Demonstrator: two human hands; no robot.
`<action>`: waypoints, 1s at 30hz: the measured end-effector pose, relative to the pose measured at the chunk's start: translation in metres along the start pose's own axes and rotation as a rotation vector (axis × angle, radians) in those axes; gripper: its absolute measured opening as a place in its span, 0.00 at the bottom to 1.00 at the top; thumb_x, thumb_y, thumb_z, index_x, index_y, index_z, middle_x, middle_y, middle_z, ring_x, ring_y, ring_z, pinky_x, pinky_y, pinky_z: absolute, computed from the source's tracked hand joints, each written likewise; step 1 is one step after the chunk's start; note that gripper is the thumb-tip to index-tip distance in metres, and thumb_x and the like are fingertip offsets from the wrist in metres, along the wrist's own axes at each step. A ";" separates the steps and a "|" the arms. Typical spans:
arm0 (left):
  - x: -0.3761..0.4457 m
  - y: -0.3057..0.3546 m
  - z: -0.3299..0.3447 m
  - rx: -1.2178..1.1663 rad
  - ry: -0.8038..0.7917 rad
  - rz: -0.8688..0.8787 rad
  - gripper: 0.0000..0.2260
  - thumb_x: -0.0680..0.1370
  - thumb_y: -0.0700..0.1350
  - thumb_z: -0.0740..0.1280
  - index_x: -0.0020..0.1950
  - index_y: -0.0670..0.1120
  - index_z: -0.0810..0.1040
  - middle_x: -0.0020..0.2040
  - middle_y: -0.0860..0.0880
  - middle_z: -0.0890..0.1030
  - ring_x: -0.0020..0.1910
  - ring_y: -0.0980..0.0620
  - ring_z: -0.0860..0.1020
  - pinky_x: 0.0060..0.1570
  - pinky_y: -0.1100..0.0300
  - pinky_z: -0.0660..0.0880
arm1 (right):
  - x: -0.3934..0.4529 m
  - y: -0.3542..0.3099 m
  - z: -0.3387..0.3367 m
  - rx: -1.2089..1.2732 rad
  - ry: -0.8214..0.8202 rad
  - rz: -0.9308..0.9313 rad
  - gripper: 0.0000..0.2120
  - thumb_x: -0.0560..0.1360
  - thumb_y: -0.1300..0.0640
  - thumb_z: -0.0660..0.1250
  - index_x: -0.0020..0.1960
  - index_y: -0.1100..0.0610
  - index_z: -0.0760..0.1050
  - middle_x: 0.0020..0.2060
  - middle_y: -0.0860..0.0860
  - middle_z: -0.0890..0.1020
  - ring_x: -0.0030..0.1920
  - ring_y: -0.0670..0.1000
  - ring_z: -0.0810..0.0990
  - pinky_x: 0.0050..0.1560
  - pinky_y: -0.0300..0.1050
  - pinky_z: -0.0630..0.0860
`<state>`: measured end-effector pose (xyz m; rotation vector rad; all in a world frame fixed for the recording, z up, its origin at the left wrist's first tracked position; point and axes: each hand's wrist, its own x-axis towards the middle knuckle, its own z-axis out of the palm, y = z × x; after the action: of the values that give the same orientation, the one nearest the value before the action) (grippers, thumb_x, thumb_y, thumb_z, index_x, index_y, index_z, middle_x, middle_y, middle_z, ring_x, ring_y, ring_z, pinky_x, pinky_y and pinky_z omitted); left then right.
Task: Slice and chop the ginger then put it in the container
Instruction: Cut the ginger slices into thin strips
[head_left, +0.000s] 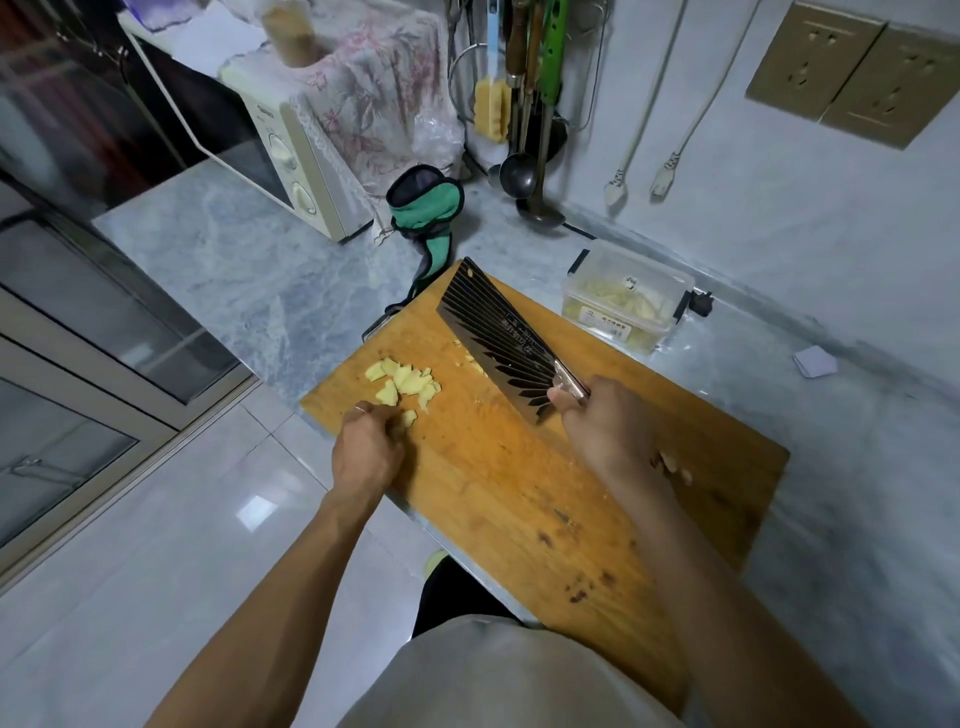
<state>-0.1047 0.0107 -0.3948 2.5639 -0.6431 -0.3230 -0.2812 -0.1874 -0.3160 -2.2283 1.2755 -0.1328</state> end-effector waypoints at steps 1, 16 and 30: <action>0.001 0.001 -0.001 -0.005 -0.004 -0.021 0.10 0.78 0.39 0.66 0.57 0.45 0.82 0.55 0.45 0.77 0.48 0.44 0.77 0.47 0.52 0.79 | -0.002 -0.002 0.000 0.031 -0.005 0.009 0.16 0.79 0.42 0.67 0.48 0.55 0.76 0.39 0.51 0.81 0.40 0.54 0.78 0.37 0.44 0.70; -0.049 0.036 0.025 -0.474 -0.052 -0.230 0.03 0.76 0.45 0.73 0.47 0.48 0.86 0.42 0.56 0.83 0.38 0.65 0.77 0.36 0.74 0.69 | -0.063 0.043 0.021 0.393 -0.225 0.129 0.06 0.80 0.56 0.68 0.55 0.56 0.74 0.45 0.52 0.80 0.40 0.48 0.80 0.35 0.39 0.74; -0.051 0.067 0.052 -0.372 -0.085 -0.186 0.06 0.75 0.47 0.72 0.39 0.50 0.86 0.40 0.56 0.85 0.39 0.56 0.81 0.42 0.63 0.76 | -0.066 0.054 0.008 0.304 -0.211 0.002 0.15 0.81 0.47 0.65 0.38 0.53 0.72 0.33 0.48 0.76 0.34 0.47 0.76 0.34 0.42 0.68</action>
<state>-0.1916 -0.0367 -0.4006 2.2624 -0.3346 -0.5606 -0.3554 -0.1510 -0.3379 -1.9257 1.0656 -0.0817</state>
